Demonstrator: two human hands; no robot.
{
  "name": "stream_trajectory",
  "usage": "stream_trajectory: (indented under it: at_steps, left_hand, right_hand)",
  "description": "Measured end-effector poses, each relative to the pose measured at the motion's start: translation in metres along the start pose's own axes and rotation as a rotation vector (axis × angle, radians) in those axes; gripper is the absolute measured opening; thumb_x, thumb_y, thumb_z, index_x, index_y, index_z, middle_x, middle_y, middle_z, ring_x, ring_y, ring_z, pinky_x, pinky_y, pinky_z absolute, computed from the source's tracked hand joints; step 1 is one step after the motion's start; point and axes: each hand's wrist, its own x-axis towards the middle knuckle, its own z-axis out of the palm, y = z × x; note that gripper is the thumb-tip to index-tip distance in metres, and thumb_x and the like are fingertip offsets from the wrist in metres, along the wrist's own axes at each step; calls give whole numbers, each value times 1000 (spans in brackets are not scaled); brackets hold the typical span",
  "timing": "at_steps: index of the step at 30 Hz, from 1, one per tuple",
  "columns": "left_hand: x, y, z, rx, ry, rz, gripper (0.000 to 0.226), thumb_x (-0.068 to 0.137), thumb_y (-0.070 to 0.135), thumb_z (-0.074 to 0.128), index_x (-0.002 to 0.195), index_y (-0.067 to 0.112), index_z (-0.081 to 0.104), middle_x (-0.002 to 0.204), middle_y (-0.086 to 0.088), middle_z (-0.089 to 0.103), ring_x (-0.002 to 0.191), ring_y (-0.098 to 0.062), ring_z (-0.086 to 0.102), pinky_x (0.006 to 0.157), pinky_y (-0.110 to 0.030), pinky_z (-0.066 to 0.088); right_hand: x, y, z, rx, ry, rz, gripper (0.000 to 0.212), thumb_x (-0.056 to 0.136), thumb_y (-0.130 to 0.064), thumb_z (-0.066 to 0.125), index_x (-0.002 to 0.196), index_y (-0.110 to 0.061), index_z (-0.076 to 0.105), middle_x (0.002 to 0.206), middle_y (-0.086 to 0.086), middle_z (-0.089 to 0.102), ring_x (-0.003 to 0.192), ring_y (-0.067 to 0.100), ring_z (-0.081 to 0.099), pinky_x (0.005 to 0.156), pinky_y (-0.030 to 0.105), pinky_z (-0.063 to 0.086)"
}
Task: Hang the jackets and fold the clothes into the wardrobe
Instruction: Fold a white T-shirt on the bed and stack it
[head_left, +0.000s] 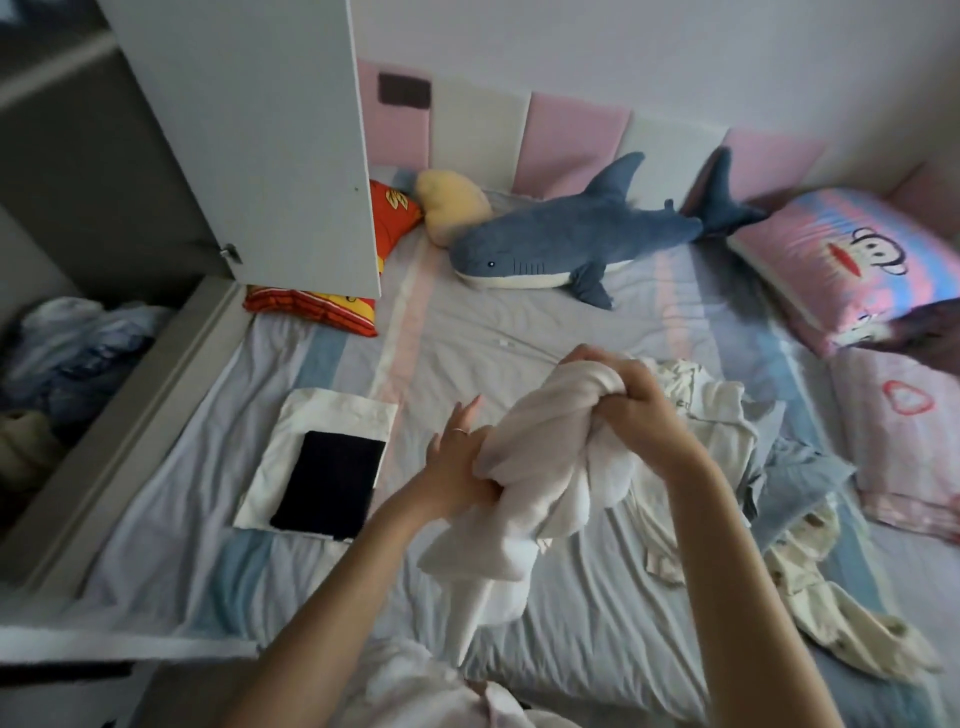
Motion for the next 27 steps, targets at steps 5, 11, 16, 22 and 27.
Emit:
stream_trajectory:
  at_steps: [5, 11, 16, 22, 27]
  left_hand:
    - [-8, -8, -11, -213, 121, -53, 43, 58, 52, 62, 71, 11, 65, 68, 1, 65, 68, 0, 55, 63, -28, 40]
    - [-24, 34, -50, -562, 535, 4, 19, 63, 22, 63, 71, 5, 58, 61, -2, 56, 60, -8, 48, 55, -25, 38]
    - [-16, 101, -46, -477, 471, 238, 22, 57, 13, 63, 78, 12, 58, 69, 6, 57, 64, -5, 50, 58, -21, 44]
    - [-17, 86, -51, -283, 451, 430, 44, 66, 23, 76, 105, 18, 56, 101, 10, 57, 93, 1, 54, 76, -11, 41]
    - [-25, 47, -48, -440, 181, 105, 77, 47, 52, 80, 116, 41, 48, 120, 10, 55, 107, 3, 54, 89, -16, 46]
  right_hand:
    - [-7, 5, -26, -179, 437, -14, 39, 49, 5, 35, 65, -18, 63, 74, -20, 62, 73, -6, 56, 68, 11, 41]
    - [-24, 36, -27, -563, 507, 212, 39, 73, 1, 56, 105, -20, 67, 107, 5, 60, 104, 28, 58, 87, 26, 41]
    - [-13, 3, 22, -311, 16, 120, 83, 69, -15, 84, 132, -36, 35, 124, -11, 54, 111, 0, 52, 94, 20, 41]
    - [-9, -4, 31, -347, 120, 32, 29, 73, -23, 63, 99, -10, 67, 85, 5, 71, 80, 22, 66, 71, 43, 51]
    - [-13, -9, 25, -4, 150, 11, 24, 80, -1, 70, 88, -23, 67, 77, -19, 70, 77, -9, 60, 71, 14, 47]
